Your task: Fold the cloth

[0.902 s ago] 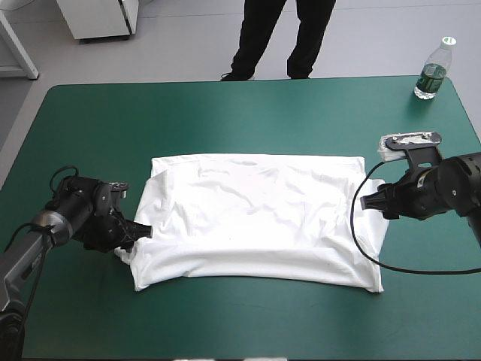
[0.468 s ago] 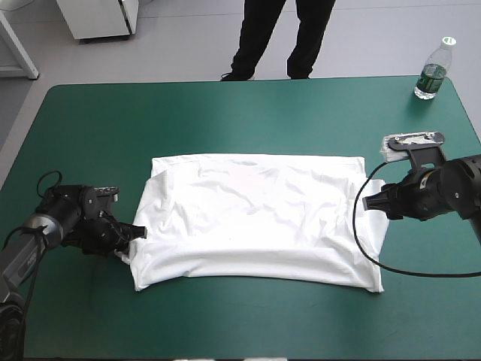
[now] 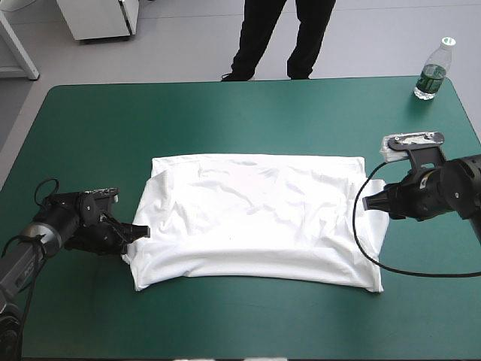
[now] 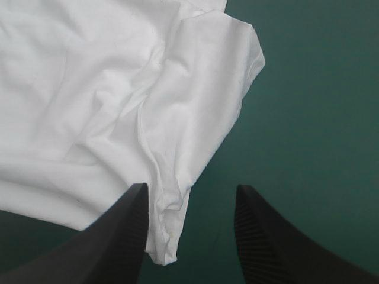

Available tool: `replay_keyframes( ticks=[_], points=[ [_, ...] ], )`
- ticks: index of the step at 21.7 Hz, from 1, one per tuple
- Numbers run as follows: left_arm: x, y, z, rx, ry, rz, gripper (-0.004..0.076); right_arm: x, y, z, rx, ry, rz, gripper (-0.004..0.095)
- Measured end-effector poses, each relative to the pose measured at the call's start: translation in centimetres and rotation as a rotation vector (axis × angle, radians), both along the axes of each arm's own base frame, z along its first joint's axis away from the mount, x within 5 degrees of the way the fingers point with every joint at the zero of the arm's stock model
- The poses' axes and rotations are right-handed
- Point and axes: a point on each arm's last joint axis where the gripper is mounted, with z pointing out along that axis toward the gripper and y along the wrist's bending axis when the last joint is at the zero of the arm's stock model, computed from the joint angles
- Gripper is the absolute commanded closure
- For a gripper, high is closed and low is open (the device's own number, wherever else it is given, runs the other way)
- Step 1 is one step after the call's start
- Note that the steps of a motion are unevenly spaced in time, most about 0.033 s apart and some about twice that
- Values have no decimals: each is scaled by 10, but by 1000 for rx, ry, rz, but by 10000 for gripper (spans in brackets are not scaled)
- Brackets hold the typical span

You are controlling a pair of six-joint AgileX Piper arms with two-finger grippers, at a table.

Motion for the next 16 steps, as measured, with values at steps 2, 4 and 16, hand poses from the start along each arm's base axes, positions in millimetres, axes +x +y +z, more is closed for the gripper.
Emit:
replay_keyframes(
  ticks=[2, 4, 16],
  points=[
    [1, 0, 1, 0, 1, -1, 746, 0, 0, 0, 0, 0, 0, 480],
    [1, 0, 3, 1, 4, -3, 746, 0, 0, 0, 0, 0, 0, 480],
    [18, -54, 75, 3, -209, -215, 746, 0, 0, 0, 1, -1, 0, 481]
  ],
)
